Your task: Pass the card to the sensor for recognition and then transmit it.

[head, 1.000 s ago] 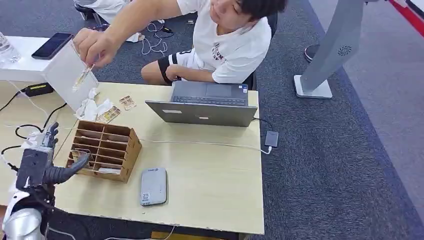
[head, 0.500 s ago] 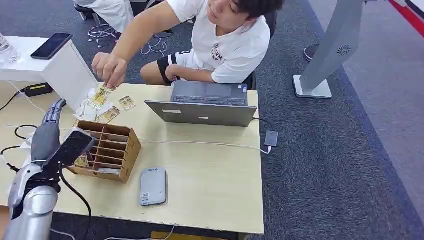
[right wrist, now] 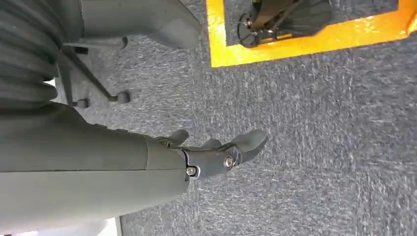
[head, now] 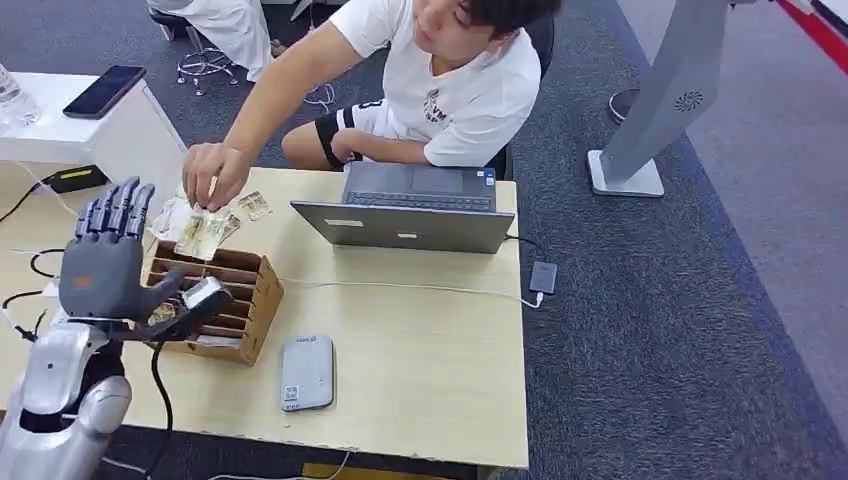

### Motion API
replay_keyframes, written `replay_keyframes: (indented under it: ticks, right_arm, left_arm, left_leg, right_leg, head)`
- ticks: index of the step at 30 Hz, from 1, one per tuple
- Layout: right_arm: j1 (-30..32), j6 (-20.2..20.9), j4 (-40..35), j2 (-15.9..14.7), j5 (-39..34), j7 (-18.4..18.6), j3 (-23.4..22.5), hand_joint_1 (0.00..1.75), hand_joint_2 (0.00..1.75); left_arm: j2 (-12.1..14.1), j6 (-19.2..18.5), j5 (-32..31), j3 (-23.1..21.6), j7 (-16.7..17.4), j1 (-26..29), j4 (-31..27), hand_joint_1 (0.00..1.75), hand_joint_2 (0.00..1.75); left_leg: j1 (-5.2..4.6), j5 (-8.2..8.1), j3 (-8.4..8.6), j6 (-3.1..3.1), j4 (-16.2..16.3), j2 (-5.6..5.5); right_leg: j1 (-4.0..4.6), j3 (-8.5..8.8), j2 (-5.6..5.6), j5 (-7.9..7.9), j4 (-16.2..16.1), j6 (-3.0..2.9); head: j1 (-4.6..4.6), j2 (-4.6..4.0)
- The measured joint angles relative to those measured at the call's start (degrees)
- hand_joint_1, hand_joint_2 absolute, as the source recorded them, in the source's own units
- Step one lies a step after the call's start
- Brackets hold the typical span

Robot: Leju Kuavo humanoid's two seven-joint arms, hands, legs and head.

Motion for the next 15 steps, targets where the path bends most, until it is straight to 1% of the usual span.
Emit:
replay_keyframes:
  ticks: [2, 7, 8, 9, 15]
  right_arm:
    - [0.0, 0.1, 0.1, 0.2, 0.6, 0.4, 0.0, 0.0, 1.75]
    - [0.0, 0.1, 0.1, 0.3, 0.7, 0.2, 0.0, 0.0, 1.75]
    - [0.0, 0.0, 0.1, 0.3, 0.6, 0.0, 0.0, 0.0, 1.75]
    - [0.0, -0.2, 0.1, 0.3, 0.6, 0.0, 0.0, 0.0, 1.75]
    - [0.0, -1.5, 0.1, 1.1, 0.4, -0.5, 0.0, 0.0, 1.75]
  left_arm:
    - [0.5, 1.0, -2.6, -0.9, 0.5, 0.0, -0.2, 0.0, 1.75]
    - [1.1, 1.2, -3.6, -2.7, 0.6, 0.0, -0.4, 0.02, 1.75]
    - [1.1, 1.1, -3.6, -3.0, 0.6, 0.0, -0.5, 0.75, 1.75]
    - [1.1, 1.0, -3.7, -3.4, 0.6, 0.0, -0.7, 1.75, 1.75]
    - [1.3, 0.6, -4.1, -6.1, 0.1, 1.1, -3.3, 1.75, 1.75]
  left_leg:
    - [0.0, 0.0, 0.0, 0.0, 0.0, 0.01]
    - [0.0, 0.0, 0.0, 0.0, 0.0, 0.0]
    - [0.0, 0.0, 0.0, 0.0, 0.0, 0.0]
    - [0.0, 0.0, 0.0, 0.0, 0.0, 0.0]
    - [0.0, 0.0, -0.01, 0.0, 0.0, 0.01]
  right_leg:
    - [0.0, 0.0, 0.0, 0.0, 0.0, 0.0]
    - [0.0, -0.01, 0.0, 0.0, 0.0, 0.0]
    - [0.0, 0.0, 0.0, 0.0, 0.0, 0.0]
    - [0.0, 0.0, 0.0, 0.0, 0.0, 0.0]
    - [0.0, -0.01, 0.0, 0.0, 0.0, 0.0]
  head:
    - [0.02, 0.0]
    - [0.0, 0.0]
    - [0.02, 0.0]
    - [0.0, 0.0]
    - [-0.02, 0.0]
